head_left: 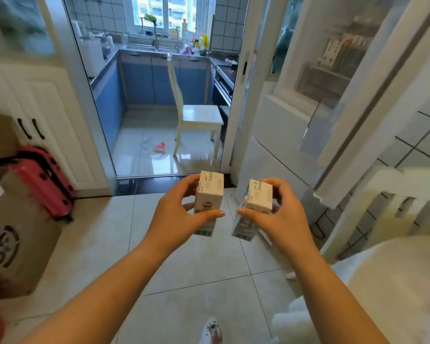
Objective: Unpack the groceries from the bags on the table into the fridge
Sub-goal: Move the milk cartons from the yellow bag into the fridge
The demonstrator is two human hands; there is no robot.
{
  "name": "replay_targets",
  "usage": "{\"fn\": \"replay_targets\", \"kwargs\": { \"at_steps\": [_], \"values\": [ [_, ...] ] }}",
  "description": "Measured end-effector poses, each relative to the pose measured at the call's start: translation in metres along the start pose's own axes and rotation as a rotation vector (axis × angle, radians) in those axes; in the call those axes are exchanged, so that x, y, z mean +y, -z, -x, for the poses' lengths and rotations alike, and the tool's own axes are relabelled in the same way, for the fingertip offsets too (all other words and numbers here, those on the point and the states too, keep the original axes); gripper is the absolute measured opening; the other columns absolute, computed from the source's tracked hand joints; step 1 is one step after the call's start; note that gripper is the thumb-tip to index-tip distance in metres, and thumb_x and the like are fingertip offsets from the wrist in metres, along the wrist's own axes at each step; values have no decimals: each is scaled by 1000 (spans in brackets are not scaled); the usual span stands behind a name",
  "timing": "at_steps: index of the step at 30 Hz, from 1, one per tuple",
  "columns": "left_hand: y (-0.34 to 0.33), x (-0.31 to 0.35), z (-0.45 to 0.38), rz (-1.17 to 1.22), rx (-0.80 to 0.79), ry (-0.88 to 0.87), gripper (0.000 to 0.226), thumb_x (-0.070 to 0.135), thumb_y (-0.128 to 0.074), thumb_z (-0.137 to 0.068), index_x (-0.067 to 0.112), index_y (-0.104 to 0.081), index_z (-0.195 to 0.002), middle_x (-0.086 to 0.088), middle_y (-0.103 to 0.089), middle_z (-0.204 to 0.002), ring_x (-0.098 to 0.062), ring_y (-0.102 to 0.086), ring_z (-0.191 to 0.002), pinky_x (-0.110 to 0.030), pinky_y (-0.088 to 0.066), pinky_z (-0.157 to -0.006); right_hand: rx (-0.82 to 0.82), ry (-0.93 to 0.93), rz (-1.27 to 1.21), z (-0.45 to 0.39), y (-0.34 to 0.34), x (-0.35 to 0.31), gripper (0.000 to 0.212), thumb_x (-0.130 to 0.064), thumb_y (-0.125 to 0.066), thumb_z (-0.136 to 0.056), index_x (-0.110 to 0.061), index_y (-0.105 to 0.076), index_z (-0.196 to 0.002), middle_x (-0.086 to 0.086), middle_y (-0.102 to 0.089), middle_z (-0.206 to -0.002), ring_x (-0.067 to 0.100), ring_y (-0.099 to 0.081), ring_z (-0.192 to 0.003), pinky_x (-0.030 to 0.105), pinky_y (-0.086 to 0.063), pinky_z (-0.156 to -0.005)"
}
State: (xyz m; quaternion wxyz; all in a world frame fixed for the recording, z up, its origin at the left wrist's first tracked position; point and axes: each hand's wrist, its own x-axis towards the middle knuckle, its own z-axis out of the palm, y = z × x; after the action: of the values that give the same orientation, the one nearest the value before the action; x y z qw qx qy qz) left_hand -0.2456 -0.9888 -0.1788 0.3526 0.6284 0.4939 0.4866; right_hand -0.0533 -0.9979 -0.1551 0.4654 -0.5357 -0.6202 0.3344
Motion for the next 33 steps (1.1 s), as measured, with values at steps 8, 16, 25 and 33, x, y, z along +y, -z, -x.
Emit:
{"fn": "replay_targets", "kwargs": {
  "at_steps": [8,16,25,33],
  "values": [
    [4,-29,-182,-8,45,-32,62,31,-80,-63,49,-42,-109,28,-50,-110,6,-51,-102,-4,-47,-73,22,80,-37,-194,-22,22,54,-19,-82,-65,-40,-45,-98,-19,-55,-101,-5,-55,-93,8,-49,-68],
    [4,-65,-351,3,96,-67,61,23,-80,-67,51,-41,-105,28,-51,-108,5,-52,-103,-10,-50,-73,43,90,-34,-361,-40,41,54,-14,-80,-69,-41,-45,-99,-22,-53,-99,-11,-55,-89,4,-47,-63],
    [-23,-117,-566,72,-96,-191,59,28,-80,-65,50,-42,-106,33,-50,-104,11,-53,-97,-9,-48,-70,283,54,47,-530,-38,75,51,-15,-79,-69,-29,-47,-107,-24,-51,-99,-11,-52,-87,2,-47,-66],
    [-80,-119,-724,218,-394,-219,60,45,-74,-52,51,-46,-105,26,-58,-104,12,-56,-99,-13,-51,-69,561,-54,100,-636,5,84,52,-14,-80,-68,-30,-49,-107,-25,-53,-99,-17,-55,-86,7,-50,-65]
  ]
}}
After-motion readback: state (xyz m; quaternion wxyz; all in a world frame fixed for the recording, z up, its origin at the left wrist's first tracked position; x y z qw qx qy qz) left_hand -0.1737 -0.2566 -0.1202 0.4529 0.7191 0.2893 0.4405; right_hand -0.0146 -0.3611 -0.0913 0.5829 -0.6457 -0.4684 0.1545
